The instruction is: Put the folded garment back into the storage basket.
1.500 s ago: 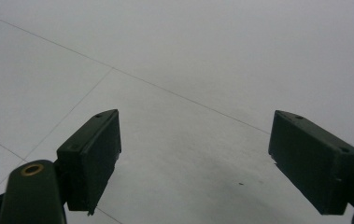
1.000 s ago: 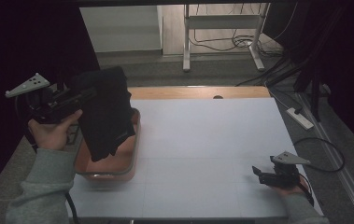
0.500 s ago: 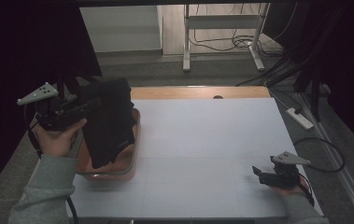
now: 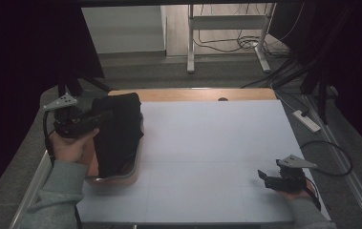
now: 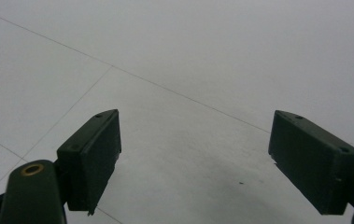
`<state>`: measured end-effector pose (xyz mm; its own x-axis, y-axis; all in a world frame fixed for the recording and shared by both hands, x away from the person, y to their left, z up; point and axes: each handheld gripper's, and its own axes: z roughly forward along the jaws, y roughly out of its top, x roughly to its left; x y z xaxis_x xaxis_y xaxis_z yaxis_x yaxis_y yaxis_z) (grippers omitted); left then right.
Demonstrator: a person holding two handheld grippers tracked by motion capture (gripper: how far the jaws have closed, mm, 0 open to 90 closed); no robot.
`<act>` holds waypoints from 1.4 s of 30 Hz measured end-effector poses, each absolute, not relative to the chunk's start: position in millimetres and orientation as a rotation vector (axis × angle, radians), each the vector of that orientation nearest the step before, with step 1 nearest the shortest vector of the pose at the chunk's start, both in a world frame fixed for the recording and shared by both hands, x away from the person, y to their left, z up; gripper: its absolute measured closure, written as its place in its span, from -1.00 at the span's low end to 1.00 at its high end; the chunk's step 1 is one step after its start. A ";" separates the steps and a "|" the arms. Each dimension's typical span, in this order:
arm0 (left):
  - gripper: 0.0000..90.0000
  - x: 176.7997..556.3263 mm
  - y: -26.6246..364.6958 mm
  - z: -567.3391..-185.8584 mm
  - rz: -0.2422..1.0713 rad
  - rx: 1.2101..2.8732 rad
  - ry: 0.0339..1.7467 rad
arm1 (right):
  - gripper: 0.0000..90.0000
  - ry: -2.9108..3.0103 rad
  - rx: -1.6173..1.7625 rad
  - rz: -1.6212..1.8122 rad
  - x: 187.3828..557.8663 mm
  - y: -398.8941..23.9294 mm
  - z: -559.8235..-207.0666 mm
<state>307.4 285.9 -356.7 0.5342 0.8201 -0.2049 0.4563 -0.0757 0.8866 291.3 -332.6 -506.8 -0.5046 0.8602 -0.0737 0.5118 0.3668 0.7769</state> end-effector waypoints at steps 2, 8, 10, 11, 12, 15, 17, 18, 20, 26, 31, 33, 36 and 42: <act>0.37 309.9 286.3 -360.4 0.422 1.715 1.092 | -0.61 2.159 1.185 0.977 291.1 -332.6 -506.7; 0.37 319.1 288.7 -373.6 0.418 1.778 1.140 | -0.61 2.161 1.184 0.977 291.1 -332.5 -506.8; 0.37 322.0 291.1 -380.3 0.399 1.786 1.157 | -0.61 2.162 1.182 0.976 291.2 -332.5 -507.0; 0.37 322.8 291.5 -382.7 0.391 1.788 1.163 | -0.61 2.161 1.186 0.977 291.2 -332.3 -507.1; 0.37 323.9 291.7 -385.8 0.383 1.794 1.168 | -0.61 2.162 1.186 0.976 291.3 -332.2 -507.2; 0.37 327.9 291.5 -394.1 0.363 1.810 1.185 | -0.61 2.164 1.185 0.975 291.4 -331.9 -507.3; 0.37 331.3 291.0 -398.2 0.353 1.818 1.196 | -0.61 2.167 1.186 0.972 291.5 -331.7 -507.4; 0.37 333.0 290.3 -399.9 0.351 1.824 1.202 | -0.61 2.167 1.185 0.972 291.5 -331.8 -507.4; 0.36 336.4 287.9 -402.5 0.354 1.841 1.214 | -0.61 2.167 1.186 0.973 291.5 -331.8 -507.5; 0.36 347.8 281.2 -412.7 0.338 1.896 1.246 | -0.61 2.169 1.188 0.973 291.3 -332.3 -507.6; 0.36 356.4 281.9 -420.2 0.310 1.911 1.278 | -0.61 2.173 1.184 0.976 291.3 -332.1 -507.7; 0.36 358.6 281.5 -422.5 0.306 1.919 1.287 | -0.61 2.175 1.183 0.975 291.3 -331.8 -507.7; 0.36 361.7 281.9 -426.8 0.295 1.919 1.298 | -0.61 2.175 1.183 0.975 291.3 -331.7 -507.8; 0.35 368.4 283.2 -435.2 0.266 1.916 1.334 | -0.61 2.178 1.184 0.975 291.3 -331.6 -507.9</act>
